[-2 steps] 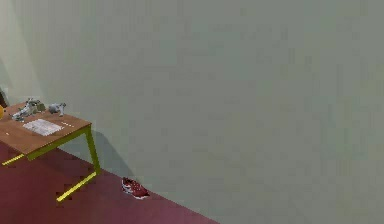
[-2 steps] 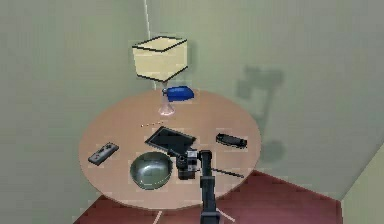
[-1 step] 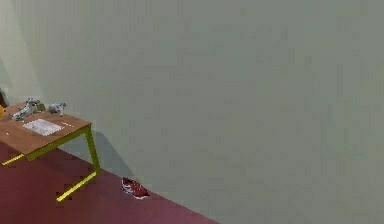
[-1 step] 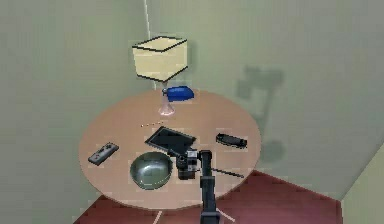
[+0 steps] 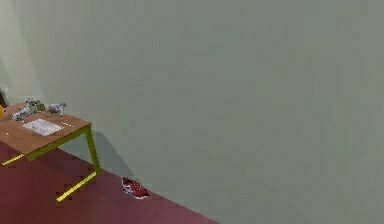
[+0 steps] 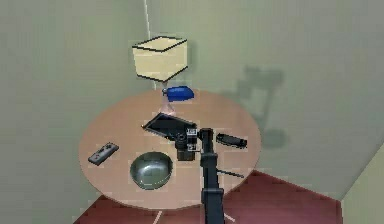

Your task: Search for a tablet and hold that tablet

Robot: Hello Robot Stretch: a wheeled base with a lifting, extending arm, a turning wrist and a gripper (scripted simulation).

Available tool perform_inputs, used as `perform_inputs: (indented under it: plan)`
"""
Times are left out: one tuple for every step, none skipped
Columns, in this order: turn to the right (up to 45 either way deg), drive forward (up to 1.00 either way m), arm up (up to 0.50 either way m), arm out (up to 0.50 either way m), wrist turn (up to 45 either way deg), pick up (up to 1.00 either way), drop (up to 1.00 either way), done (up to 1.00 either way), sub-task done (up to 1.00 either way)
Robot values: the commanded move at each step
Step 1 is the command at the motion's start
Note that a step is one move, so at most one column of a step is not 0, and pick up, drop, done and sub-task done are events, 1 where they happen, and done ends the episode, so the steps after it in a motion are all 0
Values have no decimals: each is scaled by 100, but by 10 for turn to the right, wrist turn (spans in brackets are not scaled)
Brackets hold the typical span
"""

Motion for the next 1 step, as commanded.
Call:
perform_inputs:
  plan:
    - [0, 0, 0, 0, 0, 0, 0, 100, 0]
